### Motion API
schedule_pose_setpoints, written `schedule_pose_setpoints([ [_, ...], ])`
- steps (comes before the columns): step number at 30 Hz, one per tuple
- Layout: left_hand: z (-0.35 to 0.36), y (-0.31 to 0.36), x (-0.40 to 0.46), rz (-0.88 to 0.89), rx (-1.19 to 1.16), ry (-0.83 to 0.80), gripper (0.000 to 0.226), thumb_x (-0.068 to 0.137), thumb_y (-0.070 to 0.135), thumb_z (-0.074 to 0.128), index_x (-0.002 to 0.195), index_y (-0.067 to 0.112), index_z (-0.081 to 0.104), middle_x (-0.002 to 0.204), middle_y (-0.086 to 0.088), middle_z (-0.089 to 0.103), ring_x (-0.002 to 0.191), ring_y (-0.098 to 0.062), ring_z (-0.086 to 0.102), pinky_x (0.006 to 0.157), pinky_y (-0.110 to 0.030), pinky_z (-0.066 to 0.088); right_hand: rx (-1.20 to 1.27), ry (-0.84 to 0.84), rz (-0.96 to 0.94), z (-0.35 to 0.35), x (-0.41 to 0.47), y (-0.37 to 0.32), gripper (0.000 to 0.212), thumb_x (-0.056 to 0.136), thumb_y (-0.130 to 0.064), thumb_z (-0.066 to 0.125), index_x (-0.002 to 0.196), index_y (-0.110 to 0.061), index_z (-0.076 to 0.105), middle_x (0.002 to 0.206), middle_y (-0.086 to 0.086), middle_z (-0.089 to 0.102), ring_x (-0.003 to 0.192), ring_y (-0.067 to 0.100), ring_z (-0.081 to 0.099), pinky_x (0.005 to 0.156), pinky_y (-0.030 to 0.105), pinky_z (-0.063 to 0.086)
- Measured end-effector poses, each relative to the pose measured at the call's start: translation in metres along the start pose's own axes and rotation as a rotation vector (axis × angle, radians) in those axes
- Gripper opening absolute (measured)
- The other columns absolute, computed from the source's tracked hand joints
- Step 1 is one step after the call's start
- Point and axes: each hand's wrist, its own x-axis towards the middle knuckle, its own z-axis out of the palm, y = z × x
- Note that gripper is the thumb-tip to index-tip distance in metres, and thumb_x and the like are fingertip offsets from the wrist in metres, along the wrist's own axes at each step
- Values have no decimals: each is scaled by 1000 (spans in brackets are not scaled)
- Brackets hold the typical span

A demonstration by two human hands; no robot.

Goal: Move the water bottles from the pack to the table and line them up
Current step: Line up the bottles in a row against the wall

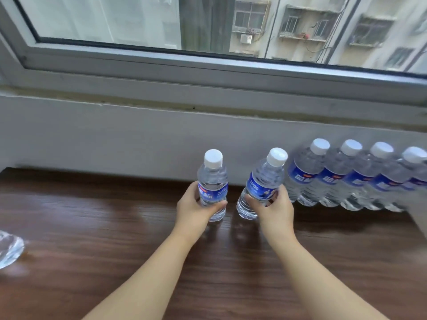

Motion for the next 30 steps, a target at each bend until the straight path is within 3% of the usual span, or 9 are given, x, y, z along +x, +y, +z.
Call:
schedule_pose_setpoints([
  [3,23,1,9,6,11,-15,52,63,7,87,109,17,64,99,5,73,94,-5,68,82,-16,53,4,19,13,-8,10,10,46,68,-13,84,92,-35,52,85,-20,64,74,-20,58,63,-1,42],
  [7,42,1,20,-1,32,-14,53,64,10,87,110,21,64,100,8,72,94,-4,68,83,-21,52,14,23,30,-11,19,17,45,69,-14,84,97,-32,53,85,-21,64,74,-20,58,62,-2,42],
  [12,54,5,28,15,50,-20,51,65,9,86,108,25,62,98,13,70,88,9,64,70,-4,48,40,26,25,-10,27,20,46,69,-14,83,102,-29,55,87,-19,65,78,-17,59,63,-2,41],
  [17,64,5,34,17,62,-5,52,65,9,85,109,25,62,94,16,69,79,17,61,66,-2,47,48,40,5,-5,32,18,47,70,-13,81,100,-34,52,91,-18,65,87,-7,60,70,9,43],
  [21,71,5,37,52,96,49,44,61,16,87,89,37,60,99,7,69,88,1,65,73,-18,50,50,43,-8,-3,37,18,49,70,-12,82,108,-27,54,97,-14,65,91,-4,60,73,10,43],
  [23,74,6,39,60,114,69,45,59,19,88,92,34,60,108,1,65,94,-9,63,74,-17,48,46,37,-25,-2,40,19,49,70,-12,82,111,-22,55,100,-13,65,92,-4,60,74,10,44],
  [27,79,9,40,69,129,96,47,62,15,87,95,28,57,111,0,56,94,-8,54,69,-7,37,47,33,-75,-1,45,20,48,70,-10,81,110,-21,57,106,-5,66,98,4,62,77,7,46],
  [30,81,9,44,77,143,109,47,61,15,87,95,25,57,112,-3,56,95,-13,56,77,-20,46,47,46,-87,0,46,21,50,69,-11,82,111,-19,57,108,-4,66,101,5,62,81,12,47],
])
